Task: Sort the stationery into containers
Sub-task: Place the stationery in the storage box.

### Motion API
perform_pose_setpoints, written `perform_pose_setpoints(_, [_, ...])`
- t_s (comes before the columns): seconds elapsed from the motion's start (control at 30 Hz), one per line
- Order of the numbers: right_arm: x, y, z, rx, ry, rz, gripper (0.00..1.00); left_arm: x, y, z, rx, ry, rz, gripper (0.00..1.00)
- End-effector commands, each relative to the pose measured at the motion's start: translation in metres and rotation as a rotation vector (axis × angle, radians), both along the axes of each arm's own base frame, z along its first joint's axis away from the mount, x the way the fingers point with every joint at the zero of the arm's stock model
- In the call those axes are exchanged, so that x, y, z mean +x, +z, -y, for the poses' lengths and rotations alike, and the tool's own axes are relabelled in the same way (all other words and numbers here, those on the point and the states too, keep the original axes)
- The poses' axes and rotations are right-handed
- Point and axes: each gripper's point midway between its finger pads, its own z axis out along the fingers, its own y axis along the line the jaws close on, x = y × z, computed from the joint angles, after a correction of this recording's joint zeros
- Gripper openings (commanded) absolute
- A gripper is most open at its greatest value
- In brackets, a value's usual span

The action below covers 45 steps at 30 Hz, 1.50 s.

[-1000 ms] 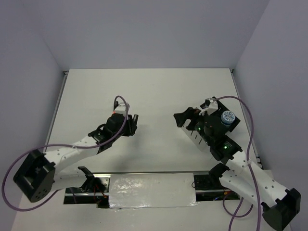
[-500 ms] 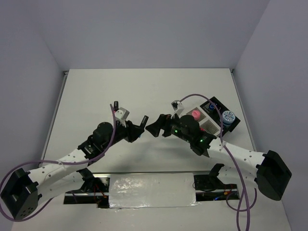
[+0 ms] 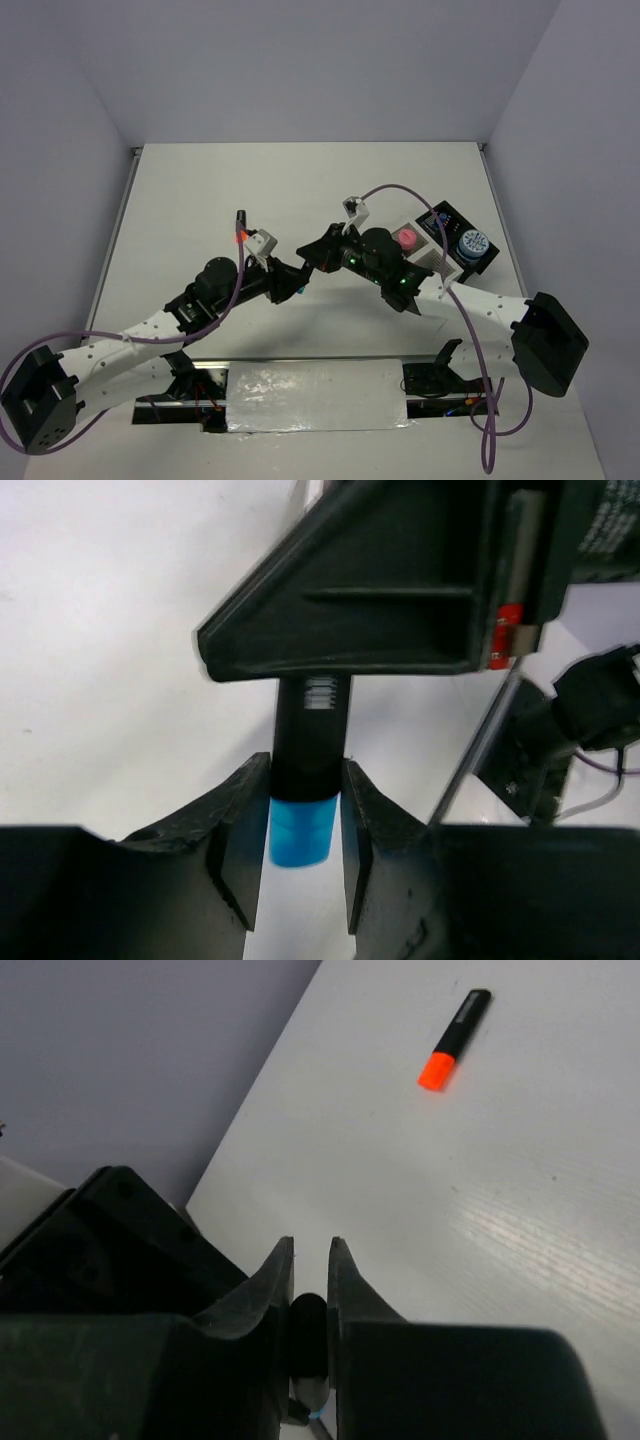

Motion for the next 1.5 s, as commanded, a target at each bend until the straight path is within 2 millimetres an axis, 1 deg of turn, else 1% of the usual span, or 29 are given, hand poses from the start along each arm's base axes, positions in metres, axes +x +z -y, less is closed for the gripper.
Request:
perform_pose_setpoints(0.0, [0.003,0.033,-0.016,0.075,0.041,0.061,0.01,0.003,0.022,0.006,-0.037,-0.014,0.079,0.29])
perform_pose_setpoints(0.03, [0.002,0.034,-0.017,0.083,0.046,0.059,0.0,0.006,0.017,0.003,-0.016,0.013,0.066,0.49])
perform_pose_setpoints(0.07, [-0.003,0.038,-0.017,0.101,0.072,0.07,0.0,0.012,0.021,0.0,-0.012,0.051,0.064,0.99])
perform_pose_setpoints(0.13, [0.003,0.035,-0.003,0.078,0.026,0.085,0.0,0.025,0.024,-0.012,0.021,0.15,0.049,0.99])
perform_pose_setpoints(0.17, [0.013,0.025,0.013,0.027,-0.053,0.067,0.0,0.032,0.025,-0.019,0.036,0.207,0.04,0.99])
perform_pose_setpoints(0.2, [0.017,0.036,0.031,0.011,-0.116,0.111,0.0,0.043,0.026,-0.033,0.054,0.308,0.031,0.99])
perform_pose_setpoints(0.23, [0.025,0.036,0.05,-0.025,-0.188,0.123,0.0,0.05,0.037,-0.04,0.053,0.362,0.033,0.99])
perform_pose_setpoints(0.27, [0.022,0.039,0.071,-0.067,-0.247,0.13,0.0,0.052,0.026,-0.052,0.11,0.424,-0.009,0.99])
perform_pose_setpoints(0.3, [0.033,0.041,0.099,-0.135,-0.383,0.162,0.0,0.057,0.024,-0.063,0.114,0.502,-0.054,0.99])
perform_pose_setpoints(0.33, [0.032,0.035,0.12,-0.21,-0.443,0.156,0.0,0.07,0.028,-0.085,0.127,0.64,-0.067,0.99])
perform_pose_setpoints(0.37, [0.034,0.049,0.155,-0.244,-0.59,0.194,0.0,0.069,0.013,-0.1,0.176,0.7,-0.128,0.99])
perform_pose_setpoints(0.4, [0.033,0.055,0.175,-0.277,-0.677,0.19,0.0,0.073,0.013,-0.109,0.189,0.746,-0.145,0.99])
perform_pose_setpoints(0.43, [0.027,0.042,0.202,-0.373,-0.754,0.153,0.0,0.079,0.009,-0.123,0.198,0.802,-0.166,0.99])
perform_pose_setpoints(0.47, [0.023,0.05,0.238,-0.402,-0.925,0.155,0.0,0.08,0.004,-0.13,0.208,0.818,-0.191,0.99])
perform_pose_setpoints(0.5, [0.019,0.053,0.256,-0.425,-1.003,0.149,0.0,0.085,0.002,-0.136,0.206,0.834,-0.203,0.99])
perform_pose_setpoints(0.53, [0.008,0.041,0.278,-0.509,-1.065,0.1,0.0,0.085,0.001,-0.132,0.197,0.805,-0.212,0.99])
perform_pose_setpoints(0.57, [0.005,0.04,0.302,-0.481,-1.174,0.051,0.0,0.086,0.003,-0.131,0.189,0.796,-0.208,0.99])
perform_pose_setpoints(0.67, [-0.007,0.037,0.336,-0.522,-1.307,0.007,0.0,0.088,0.003,-0.132,0.187,0.801,-0.21,0.99])
perform_pose_setpoints(0.77, [-0.013,0.032,0.351,-0.558,-1.371,-0.005,0.0,0.092,0.001,-0.141,0.218,0.855,-0.231,0.99])
perform_pose_setpoints(0.87, [-0.013,0.024,0.354,-0.585,-1.392,-0.024,0.0,0.099,-0.002,-0.147,0.26,0.886,-0.255,0.99])
perform_pose_setpoints(0.97, [-0.008,0.014,0.355,-0.632,-1.4,-0.049,0.05,0.11,-0.004,-0.151,0.281,0.898,-0.281,0.99])
perform_pose_setpoints(1.0, [-0.007,0.011,0.354,-0.642,-1.4,-0.055,0.17,0.115,-0.005,-0.151,0.283,0.898,-0.293,0.99])
perform_pose_setpoints(1.07, [-0.002,0.006,0.351,-0.657,-1.389,-0.067,0.6,0.122,-0.001,-0.148,0.267,0.892,-0.283,0.99])
perform_pose_setpoints(1.1, [-0.001,0.006,0.349,-0.652,-1.384,-0.069,0.76,0.126,-0.001,-0.149,0.261,0.893,-0.288,0.99])
perform_pose_setpoints(1.17, [0.002,0.006,0.345,-0.645,-1.356,-0.068,0.82,0.132,0.001,-0.15,0.253,0.893,-0.283,0.99])
perform_pose_setpoints(1.2, [0.005,0.006,0.342,-0.623,-1.347,-0.059,0.9,0.136,-0.001,-0.153,0.255,0.899,-0.291,0.99])
perform_pose_setpoints(1.27, [0.005,0.006,0.335,-0.601,-1.292,-0.047,1.0,0.144,-0.006,-0.156,0.26,0.902,-0.298,0.99])
perform_pose_setpoints(1.33, [0.005,0.017,0.332,-0.537,-1.267,-0.014,1.0,0.152,-0.008,-0.16,0.251,0.899,-0.288,0.99])
perform_pose_setpoints(1.47, [0.005,0.033,0.318,-0.452,-1.166,0.046,1.0,0.175,-0.031,-0.167,0.263,0.87,-0.341,0.99])
